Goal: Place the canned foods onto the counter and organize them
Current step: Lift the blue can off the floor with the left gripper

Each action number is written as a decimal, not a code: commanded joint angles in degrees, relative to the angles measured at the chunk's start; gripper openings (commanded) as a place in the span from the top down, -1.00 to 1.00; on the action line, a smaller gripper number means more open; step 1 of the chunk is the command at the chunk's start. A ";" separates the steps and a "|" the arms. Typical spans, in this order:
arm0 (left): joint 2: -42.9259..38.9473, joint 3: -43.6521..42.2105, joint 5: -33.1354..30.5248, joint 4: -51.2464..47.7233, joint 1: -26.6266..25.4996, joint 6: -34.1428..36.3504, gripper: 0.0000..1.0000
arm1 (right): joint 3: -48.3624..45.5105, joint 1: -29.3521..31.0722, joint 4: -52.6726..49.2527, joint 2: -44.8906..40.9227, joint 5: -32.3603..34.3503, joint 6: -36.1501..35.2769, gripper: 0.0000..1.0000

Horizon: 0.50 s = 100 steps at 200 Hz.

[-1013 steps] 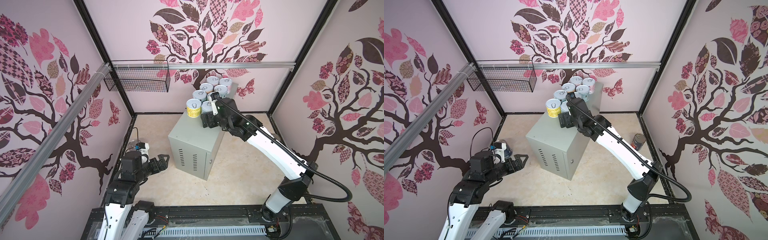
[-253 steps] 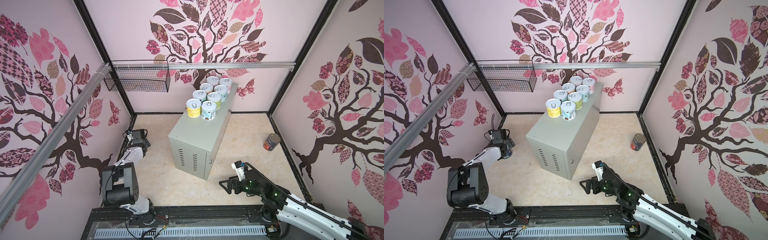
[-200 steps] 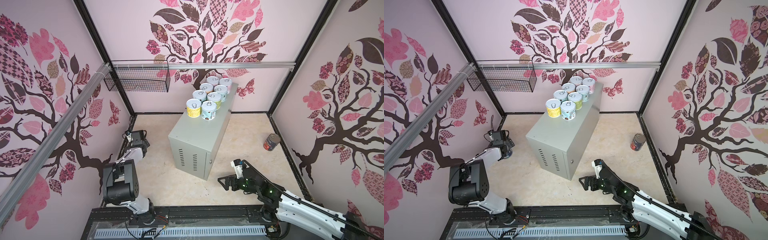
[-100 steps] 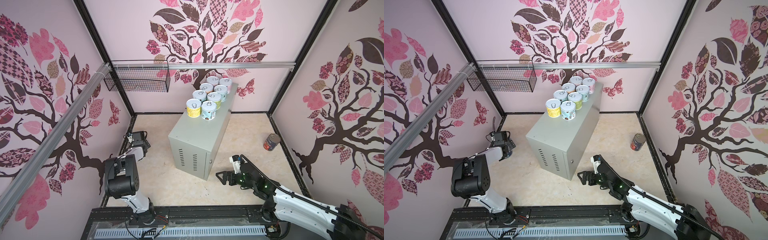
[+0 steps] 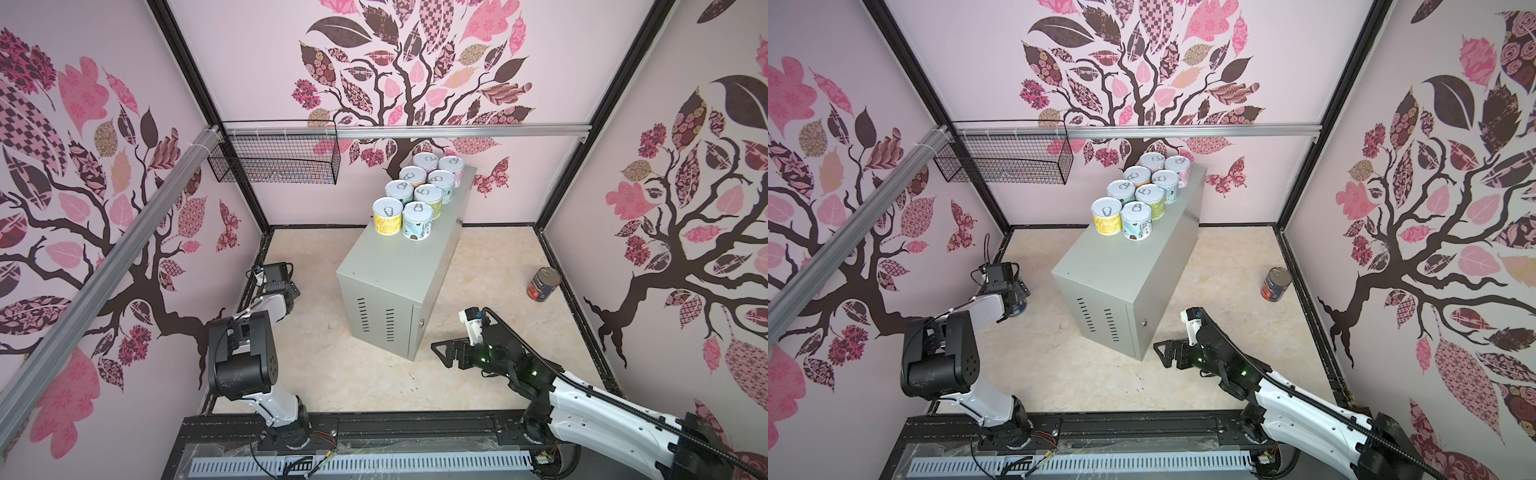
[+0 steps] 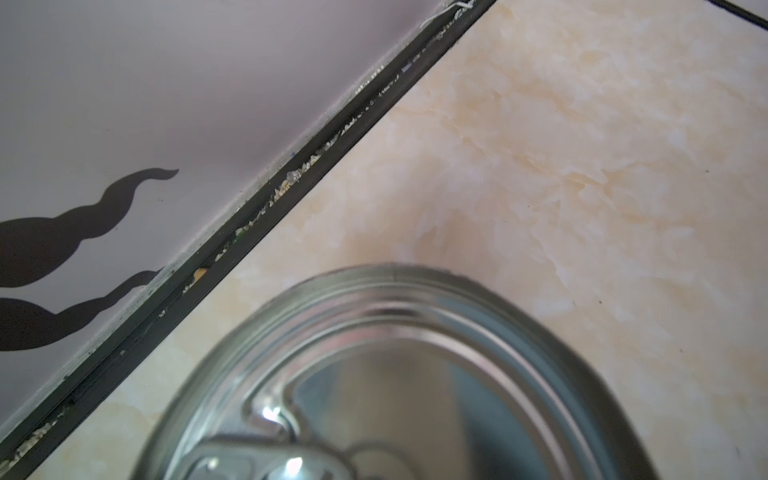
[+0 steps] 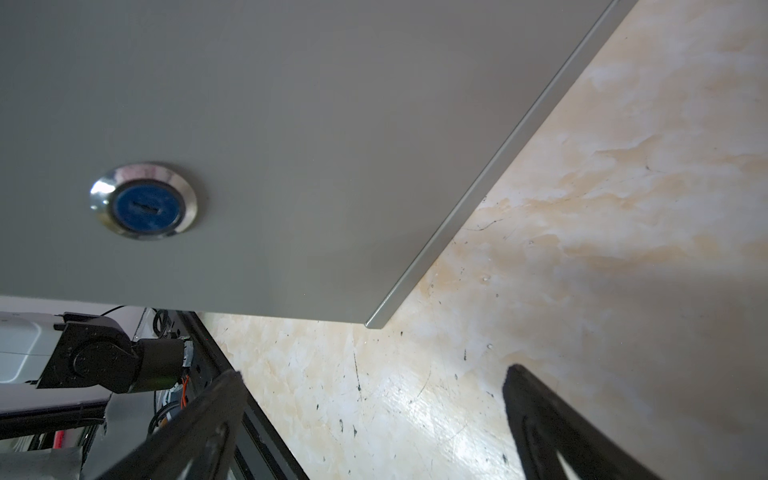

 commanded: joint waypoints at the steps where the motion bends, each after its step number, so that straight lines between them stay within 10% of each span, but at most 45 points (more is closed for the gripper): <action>1: -4.31 0.36 2.22 -2.44 -0.08 0.25 -0.43 | 3.68 -0.34 -2.36 0.23 -0.11 -2.54 -1.00; 100: -16.41 3.65 5.69 -14.73 -0.06 0.25 -0.41 | 8.63 -0.33 -9.71 -1.07 -0.73 -6.71 -1.00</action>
